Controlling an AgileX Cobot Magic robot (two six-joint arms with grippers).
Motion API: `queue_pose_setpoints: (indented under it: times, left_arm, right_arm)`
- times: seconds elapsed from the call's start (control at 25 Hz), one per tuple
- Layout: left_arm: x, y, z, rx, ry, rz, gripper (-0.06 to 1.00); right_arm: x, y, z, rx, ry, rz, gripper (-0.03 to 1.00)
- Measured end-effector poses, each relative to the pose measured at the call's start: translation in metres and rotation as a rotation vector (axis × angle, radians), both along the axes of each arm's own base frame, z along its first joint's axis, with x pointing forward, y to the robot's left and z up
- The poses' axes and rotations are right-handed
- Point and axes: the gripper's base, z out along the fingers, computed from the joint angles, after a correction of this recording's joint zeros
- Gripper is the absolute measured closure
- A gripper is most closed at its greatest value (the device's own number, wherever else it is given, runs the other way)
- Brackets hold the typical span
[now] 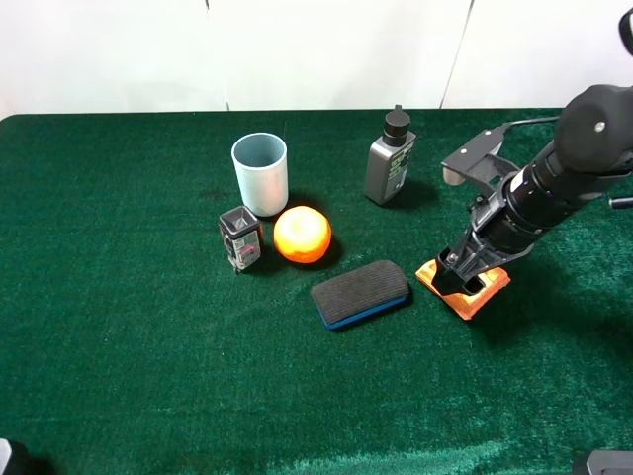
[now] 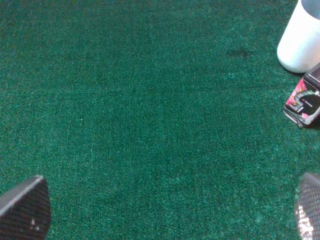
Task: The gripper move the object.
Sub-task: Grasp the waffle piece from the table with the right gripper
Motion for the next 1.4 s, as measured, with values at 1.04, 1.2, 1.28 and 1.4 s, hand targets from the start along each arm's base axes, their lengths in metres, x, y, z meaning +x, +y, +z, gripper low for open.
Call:
queue_pose_setpoints:
  times: [1.04,1.2,1.28,1.4]
  left_arm:
    - [0.000,0.000,0.000,0.000,0.000,0.000,-0.05]
    - [0.000,0.000,0.000,0.000,0.000,0.000,-0.05]
    - [0.000,0.000,0.000,0.000,0.000,0.000,-0.05]
    - [0.000,0.000,0.000,0.000,0.000,0.000,-0.05]
  right_arm:
    - [0.004,-0.001,-0.030,-0.055,0.052,0.024,0.34]
    - [0.004,-0.001,-0.030,-0.054,0.052,0.020,0.45]
    - [0.004,-0.001,-0.030,-0.054,0.052,0.020,0.45]
    - [0.004,-0.001,-0.030,-0.054,0.052,0.018,0.45]
